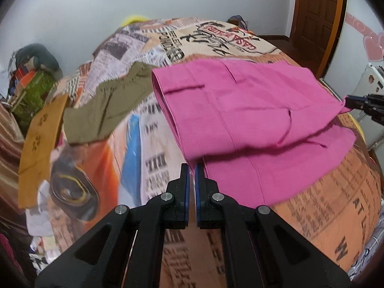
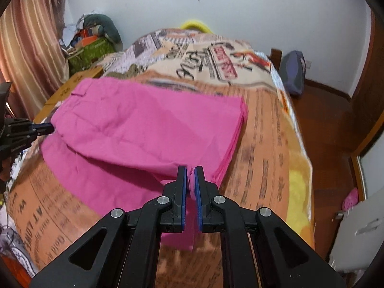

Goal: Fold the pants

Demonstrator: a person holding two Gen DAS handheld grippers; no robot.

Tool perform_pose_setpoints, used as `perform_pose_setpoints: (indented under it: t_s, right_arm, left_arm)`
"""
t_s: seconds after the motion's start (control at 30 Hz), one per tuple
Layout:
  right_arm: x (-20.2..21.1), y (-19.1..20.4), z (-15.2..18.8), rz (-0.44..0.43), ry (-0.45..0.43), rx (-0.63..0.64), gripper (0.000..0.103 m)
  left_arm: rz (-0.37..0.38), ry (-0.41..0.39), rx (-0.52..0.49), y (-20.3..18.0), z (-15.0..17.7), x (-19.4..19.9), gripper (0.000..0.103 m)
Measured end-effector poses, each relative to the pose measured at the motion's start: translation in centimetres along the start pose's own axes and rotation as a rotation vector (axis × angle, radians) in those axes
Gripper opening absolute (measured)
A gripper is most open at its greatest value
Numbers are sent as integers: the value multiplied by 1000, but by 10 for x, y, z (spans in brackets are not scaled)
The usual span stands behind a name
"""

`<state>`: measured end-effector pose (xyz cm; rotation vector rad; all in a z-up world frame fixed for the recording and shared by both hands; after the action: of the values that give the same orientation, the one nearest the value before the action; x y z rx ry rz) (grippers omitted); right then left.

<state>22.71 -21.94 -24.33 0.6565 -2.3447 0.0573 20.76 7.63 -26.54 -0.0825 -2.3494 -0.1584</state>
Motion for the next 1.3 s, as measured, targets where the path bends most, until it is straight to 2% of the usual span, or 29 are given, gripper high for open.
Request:
perform_pose_setpoints:
  t_s: [0.13,0.2,0.3,0.43,0.53,0.6,0.67,0.9,0.97,1.17,1.3]
  right_arm:
    - [10,-3,7,7,8,-37,10]
    - [20,-1,5,31,-11,-24,13]
    - [35,8,-4,43,-55,18,19]
    - [42,31,-16,10,-100,75,38]
    - [38,54,-17,-33,-100,125,42]
    - [28,66,-14,-59,-78,152,43]
    - [17,76,-10,-82,-52,171,43]
    - [-11,91,2,-130,25,175,43]
    - [-18,93,5,-136,43,179,43]
    - [-25,96,4,-152,48,178,43]
    - [-30,97,1,-152,48,186,43]
  left_arm:
    - [-12,-10,19,4,6,12,3]
    - [-17,-44,28,6,3,24,3]
    - [-36,-98,-10,2,-10,40,4]
    - [4,-135,-59,-15,-27,51,8]
    - [38,-125,-101,-31,-32,43,20]
    - [48,-110,-130,-40,-31,36,44]
    - [55,-100,-163,-48,-27,28,53]
    - [55,-45,-204,-53,-15,5,54]
    - [29,-39,-233,-54,-14,-2,54]
    - [23,-57,-285,-63,-21,-12,54]
    - [60,-77,-243,-63,-35,-12,54]
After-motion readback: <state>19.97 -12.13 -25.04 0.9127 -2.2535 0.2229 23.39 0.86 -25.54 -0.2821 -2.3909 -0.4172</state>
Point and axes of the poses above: each gripper's, at about its wrist camera, not at the fingertips, and x roughly against the way its jaws point, y to its left, z to its underside, the point moved 3 cm from there along -x, roughly the way its jaws point, and after that the axes turned 11 degrees about -y, right-handed, at the moved point
